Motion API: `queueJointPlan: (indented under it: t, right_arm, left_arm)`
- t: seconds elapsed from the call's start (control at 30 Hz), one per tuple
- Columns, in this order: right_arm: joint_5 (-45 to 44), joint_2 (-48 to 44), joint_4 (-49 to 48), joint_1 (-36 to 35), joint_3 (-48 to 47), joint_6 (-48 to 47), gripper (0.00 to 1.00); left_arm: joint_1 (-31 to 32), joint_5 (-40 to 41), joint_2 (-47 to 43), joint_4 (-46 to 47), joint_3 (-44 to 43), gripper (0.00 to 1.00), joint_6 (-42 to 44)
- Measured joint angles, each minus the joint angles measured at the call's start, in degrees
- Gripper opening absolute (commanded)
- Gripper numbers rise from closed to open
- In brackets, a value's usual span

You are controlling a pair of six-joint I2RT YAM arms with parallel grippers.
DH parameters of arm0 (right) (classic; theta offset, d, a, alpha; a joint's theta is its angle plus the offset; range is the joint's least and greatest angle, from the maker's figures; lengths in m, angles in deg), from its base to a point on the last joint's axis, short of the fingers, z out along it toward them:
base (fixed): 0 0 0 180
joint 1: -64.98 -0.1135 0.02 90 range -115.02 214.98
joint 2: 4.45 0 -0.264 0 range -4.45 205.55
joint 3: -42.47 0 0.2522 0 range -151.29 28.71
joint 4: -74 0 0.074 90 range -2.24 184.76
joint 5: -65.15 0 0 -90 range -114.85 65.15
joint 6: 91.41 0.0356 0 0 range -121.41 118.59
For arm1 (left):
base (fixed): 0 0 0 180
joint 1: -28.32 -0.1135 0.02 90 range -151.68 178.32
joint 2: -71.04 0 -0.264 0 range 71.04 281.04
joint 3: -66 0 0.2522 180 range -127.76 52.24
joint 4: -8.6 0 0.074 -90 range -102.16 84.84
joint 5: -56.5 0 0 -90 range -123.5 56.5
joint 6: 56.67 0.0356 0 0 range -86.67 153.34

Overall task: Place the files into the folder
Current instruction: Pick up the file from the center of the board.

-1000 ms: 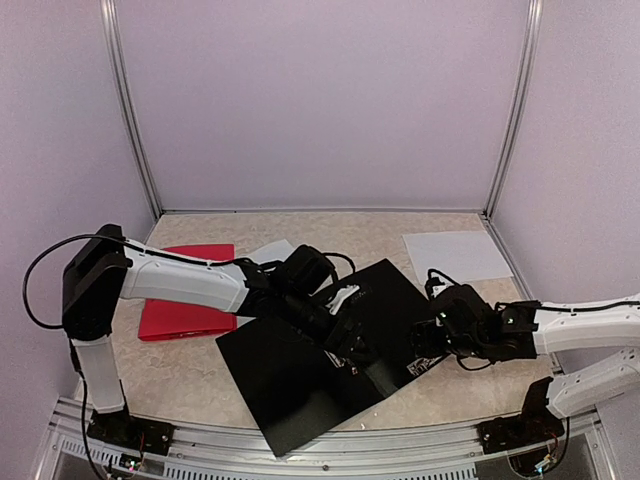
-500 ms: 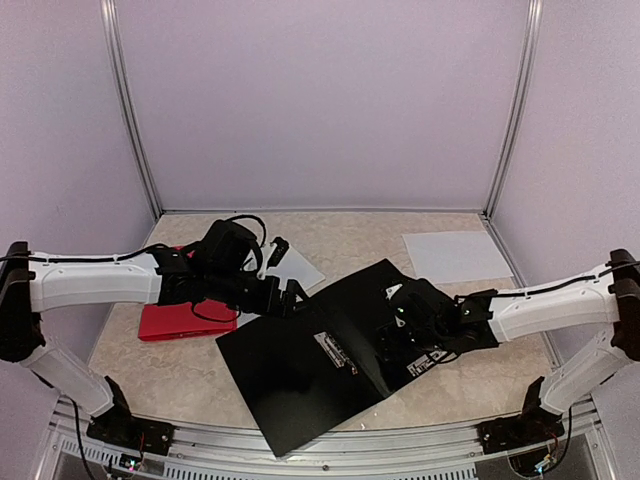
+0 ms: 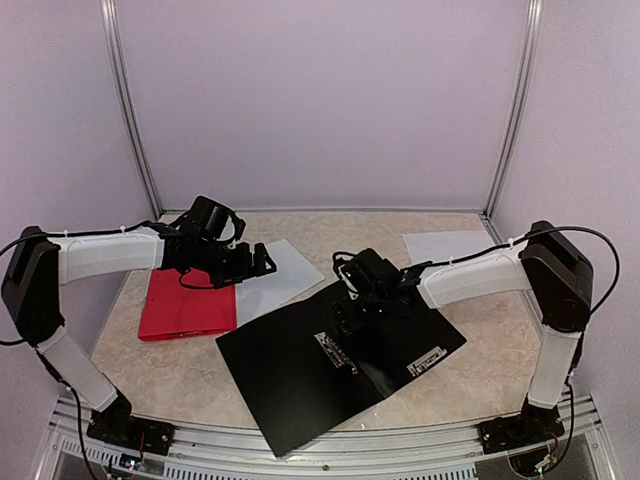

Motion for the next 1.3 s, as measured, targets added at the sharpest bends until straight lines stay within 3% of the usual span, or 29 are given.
queueJointPlan:
  t: [0.2, 0.4, 0.83, 1.13, 1.3]
  right_arm:
    - [3.5, 11.9, -3.4, 4.6, -19.8, -1.5, 0.78]
    - [6.4, 21.0, -3.6, 6.0, -31.1, -0.9, 0.77]
    - [15.0, 26.1, -3.6, 10.1, -32.6, 4.3, 0.70]
    - [18.1, 25.6, -11.0, 10.4, -28.4, 7.4, 0.62]
    - [18.1, 25.6, -12.4, 10.5, -27.8, 9.3, 0.52]
  left_arm:
    - [-2.3, -5.2, 12.0, 3.1, -3.9, 0.95, 0.0]
    - [-2.8, -7.3, 18.7, 5.0, -5.6, 0.91, -0.8]
    - [-2.4, -10.1, 20.7, 9.3, -5.8, 0.84, -2.2]
    - [-1.1, -10.3, 20.9, 11.4, -5.1, 0.83, -2.4]
    - [-1.1, -10.4, 20.9, 12.4, -4.7, 0.83, -2.4]
